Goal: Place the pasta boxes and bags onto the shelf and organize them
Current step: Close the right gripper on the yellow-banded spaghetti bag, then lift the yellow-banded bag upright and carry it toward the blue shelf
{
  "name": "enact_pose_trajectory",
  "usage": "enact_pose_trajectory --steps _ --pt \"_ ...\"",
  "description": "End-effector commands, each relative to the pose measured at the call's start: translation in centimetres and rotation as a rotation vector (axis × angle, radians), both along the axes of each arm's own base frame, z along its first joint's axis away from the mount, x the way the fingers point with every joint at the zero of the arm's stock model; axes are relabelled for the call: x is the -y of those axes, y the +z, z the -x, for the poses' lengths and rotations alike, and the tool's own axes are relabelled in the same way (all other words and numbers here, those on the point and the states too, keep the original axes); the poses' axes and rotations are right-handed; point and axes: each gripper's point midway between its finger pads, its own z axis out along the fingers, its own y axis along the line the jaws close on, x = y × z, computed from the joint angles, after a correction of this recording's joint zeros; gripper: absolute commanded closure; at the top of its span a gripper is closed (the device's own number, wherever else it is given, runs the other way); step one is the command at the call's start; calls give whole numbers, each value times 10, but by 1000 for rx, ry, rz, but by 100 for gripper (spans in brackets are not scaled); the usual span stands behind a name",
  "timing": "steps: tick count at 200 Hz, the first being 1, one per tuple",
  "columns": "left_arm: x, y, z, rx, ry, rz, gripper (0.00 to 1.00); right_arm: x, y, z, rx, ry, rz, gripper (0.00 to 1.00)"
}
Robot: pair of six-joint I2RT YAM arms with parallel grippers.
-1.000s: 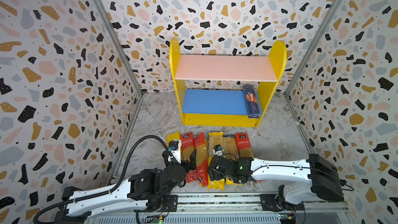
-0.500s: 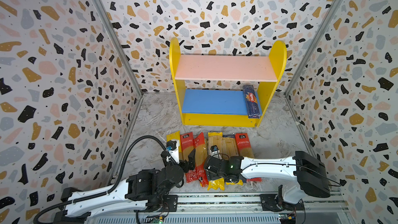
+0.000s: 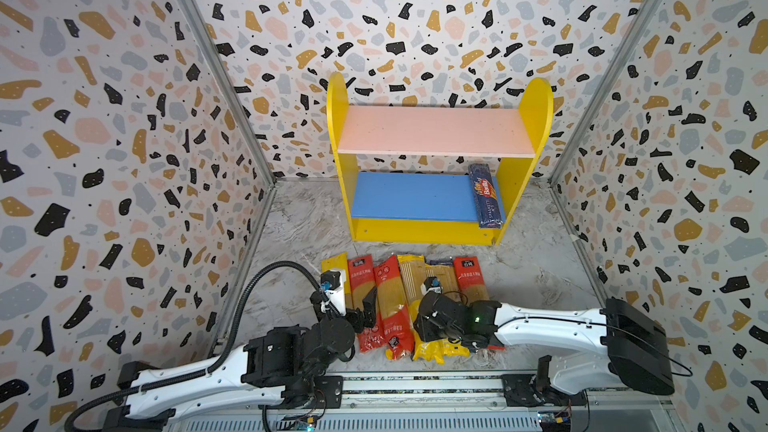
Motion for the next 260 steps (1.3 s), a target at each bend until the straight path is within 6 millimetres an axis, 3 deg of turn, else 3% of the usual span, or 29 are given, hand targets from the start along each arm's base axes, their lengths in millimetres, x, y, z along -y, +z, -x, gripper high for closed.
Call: enact_pose_trajectory --steps 1,36,73,126,155,209,260 --pt "-2 3 -3 12 29 -15 1 -1 20 3 10 60 -122 66" --pt "1 8 -5 17 35 -31 1 8 45 -2 62 75 -188 68" --pt "7 11 -7 20 35 -38 1 3 73 -2 85 119 -334 69" --pt "11 12 -8 18 39 -61 2 0 96 -3 91 162 -510 70" --pt "9 16 -9 26 48 -63 1 3 125 -9 147 172 -579 70" --pt "14 22 -11 38 51 -63 1 22 175 -46 272 149 -582 71" --pt "20 26 -12 50 38 -74 0 41 225 -109 408 92 -555 71"
